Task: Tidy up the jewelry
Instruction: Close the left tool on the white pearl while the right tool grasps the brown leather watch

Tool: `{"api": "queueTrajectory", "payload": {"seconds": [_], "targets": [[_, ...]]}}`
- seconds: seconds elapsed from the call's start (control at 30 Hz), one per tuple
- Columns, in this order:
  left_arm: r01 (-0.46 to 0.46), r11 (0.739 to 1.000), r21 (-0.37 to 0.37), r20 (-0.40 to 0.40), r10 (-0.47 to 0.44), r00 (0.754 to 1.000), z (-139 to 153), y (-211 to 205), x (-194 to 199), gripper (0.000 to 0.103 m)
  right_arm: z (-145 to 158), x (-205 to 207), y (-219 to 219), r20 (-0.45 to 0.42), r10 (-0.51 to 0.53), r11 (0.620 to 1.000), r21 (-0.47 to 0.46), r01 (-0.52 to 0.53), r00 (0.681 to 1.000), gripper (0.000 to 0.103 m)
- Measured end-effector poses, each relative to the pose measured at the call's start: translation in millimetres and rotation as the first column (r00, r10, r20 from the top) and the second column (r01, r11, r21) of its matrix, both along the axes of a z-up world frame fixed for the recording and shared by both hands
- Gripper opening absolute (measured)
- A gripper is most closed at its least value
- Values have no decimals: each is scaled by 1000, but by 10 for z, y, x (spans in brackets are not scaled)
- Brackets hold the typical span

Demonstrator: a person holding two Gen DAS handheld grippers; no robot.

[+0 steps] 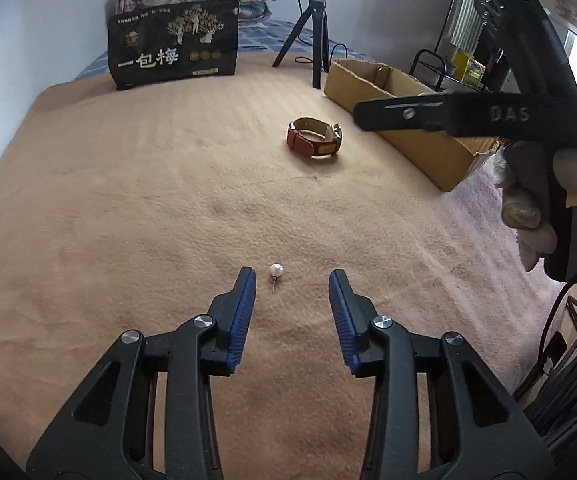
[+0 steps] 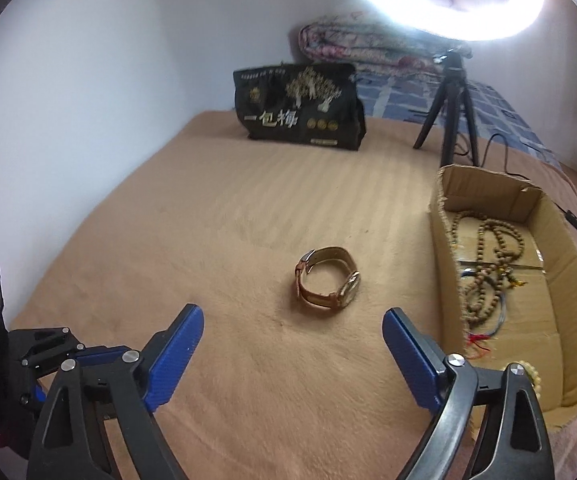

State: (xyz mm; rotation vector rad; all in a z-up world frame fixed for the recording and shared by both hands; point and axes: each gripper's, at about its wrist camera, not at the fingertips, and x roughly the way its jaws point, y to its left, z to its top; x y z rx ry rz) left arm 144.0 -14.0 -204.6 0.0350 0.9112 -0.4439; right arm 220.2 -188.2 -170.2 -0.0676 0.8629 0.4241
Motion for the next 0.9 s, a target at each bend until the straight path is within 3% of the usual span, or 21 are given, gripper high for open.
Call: {"api": "queueTrajectory", "payload": {"seconds": [0.07,0.43,0.77,0.9], "targets": [[-5,1000,-5,-16,5,1000,-55,8,68,31,-77,60,79,-7,10,999,-33,-10,1000,89],[-1,1000,-29,-55,-1,998,-218,40,231,31,-364,365,258,-47,-15,996,-84,11,999,87],[0,1000,-14,-70,-1,998,-315,23,268,17,-521,559,274,-74,-65,991,-123,56,995,85],[7,1000,-9,-65,-7,998,-316,14,255,14,-592,631,279,-81,-87,987,-141,75,993,75]]}}
